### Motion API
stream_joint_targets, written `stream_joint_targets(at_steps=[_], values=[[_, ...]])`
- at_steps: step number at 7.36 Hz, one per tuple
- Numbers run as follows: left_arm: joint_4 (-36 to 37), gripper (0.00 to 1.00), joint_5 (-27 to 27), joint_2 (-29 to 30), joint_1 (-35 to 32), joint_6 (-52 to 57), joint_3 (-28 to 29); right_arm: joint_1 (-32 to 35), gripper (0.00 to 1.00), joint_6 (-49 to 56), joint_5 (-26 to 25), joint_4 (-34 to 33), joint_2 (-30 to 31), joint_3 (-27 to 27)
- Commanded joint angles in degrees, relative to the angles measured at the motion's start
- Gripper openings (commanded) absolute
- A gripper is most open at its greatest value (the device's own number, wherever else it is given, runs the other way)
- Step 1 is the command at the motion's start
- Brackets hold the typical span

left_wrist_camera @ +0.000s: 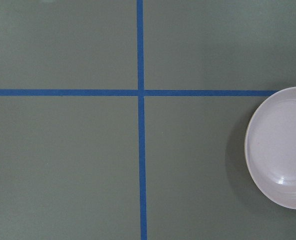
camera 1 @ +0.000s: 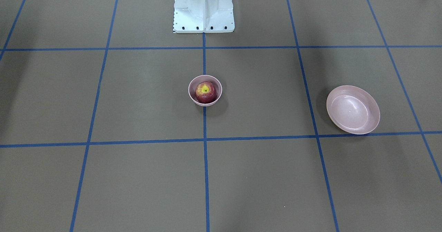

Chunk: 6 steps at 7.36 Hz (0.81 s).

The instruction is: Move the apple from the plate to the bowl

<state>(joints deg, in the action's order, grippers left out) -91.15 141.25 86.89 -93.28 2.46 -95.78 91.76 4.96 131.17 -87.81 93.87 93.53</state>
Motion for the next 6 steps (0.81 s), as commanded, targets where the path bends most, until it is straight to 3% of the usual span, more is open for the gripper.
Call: stream_joint_targets(at_steps=[1,6], values=[[-0.43,0.98,-2.12,0.82,-0.33,0.79,-0.64,0.0,1.0,-0.03,-0.12,0.09,0.0,-0.1],[-2.37,0.98,-2.03,-0.14,-0.24,0.79,-0.38,0.0,1.0,-0.03,-0.12,0.09,0.09,-0.19]])
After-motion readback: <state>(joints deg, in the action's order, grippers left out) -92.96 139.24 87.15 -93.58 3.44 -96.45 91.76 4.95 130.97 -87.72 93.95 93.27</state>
